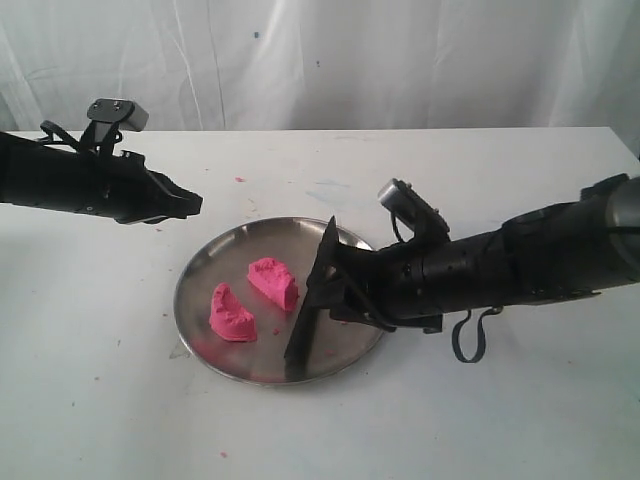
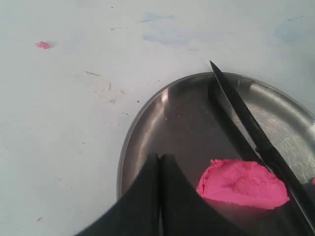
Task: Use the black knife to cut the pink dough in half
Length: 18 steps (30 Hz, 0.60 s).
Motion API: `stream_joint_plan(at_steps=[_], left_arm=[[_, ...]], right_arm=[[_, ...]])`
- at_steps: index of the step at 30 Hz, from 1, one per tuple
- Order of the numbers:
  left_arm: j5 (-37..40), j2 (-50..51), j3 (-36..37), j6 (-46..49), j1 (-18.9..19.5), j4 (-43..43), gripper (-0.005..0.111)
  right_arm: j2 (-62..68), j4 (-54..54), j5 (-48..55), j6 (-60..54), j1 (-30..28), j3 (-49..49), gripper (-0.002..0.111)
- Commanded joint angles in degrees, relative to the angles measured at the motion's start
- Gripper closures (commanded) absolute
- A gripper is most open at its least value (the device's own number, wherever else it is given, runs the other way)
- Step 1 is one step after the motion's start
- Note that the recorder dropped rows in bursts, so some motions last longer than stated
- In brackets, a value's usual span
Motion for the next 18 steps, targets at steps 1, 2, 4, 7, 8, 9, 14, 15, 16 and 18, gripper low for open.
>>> stream_joint_plan(at_steps=[1, 2, 4, 7, 8, 9, 14, 15, 16, 18], left_arm=[[0.9, -0.7, -0.1, 0.1, 0.1, -1.0, 0.107], [0.9, -0.7, -0.1, 0.1, 0.1, -1.0, 0.107], [0.9, -0.7, -0.1, 0.1, 0.1, -1.0, 0.107], [0.9, -0.7, -0.1, 0.1, 0.1, -1.0, 0.107], [0.9, -0.7, -0.1, 0.1, 0.1, -1.0, 0.107], [0.9, -0.7, -0.1, 0.1, 0.1, -1.0, 0.107], [0.9, -0.7, -0.1, 0.1, 0.1, -1.0, 0.107], [0.9, -0.7, -0.1, 0.1, 0.1, -1.0, 0.107], [0.9, -0.7, -0.1, 0.1, 0.1, -1.0, 0.107], [0.9, -0.7, -0.1, 0.1, 0.1, -1.0, 0.107]], right_arm=[[-6.0, -0.2, -4.2, -0.7, -0.4, 3.6, 0.078], [-7.7, -0.2, -5.3, -1.6, -0.4, 4.5, 0.078], [-10.9, -0.2, -6.2, -3.9, -0.4, 6.3, 0.078], [-16.3, -0.2, -6.3, -6.5, -0.4, 7.9, 0.078], [-18.1, -0.2, -6.5, -6.7, -0.4, 8.3, 0.078], [-19.9, -0.2, -6.7, -6.8, -0.4, 8.6, 0.078], [-27.7, -4.3, -9.6, -6.8, -0.4, 8.7, 0.078], [-29.3, -6.1, -10.3, -7.0, -0.4, 8.7, 0.078], [-31.1, -7.7, -11.0, -7.1, -0.4, 8.7, 0.078], [-34.5, -10.3, -12.6, -7.1, -0.3, 8.7, 0.078]])
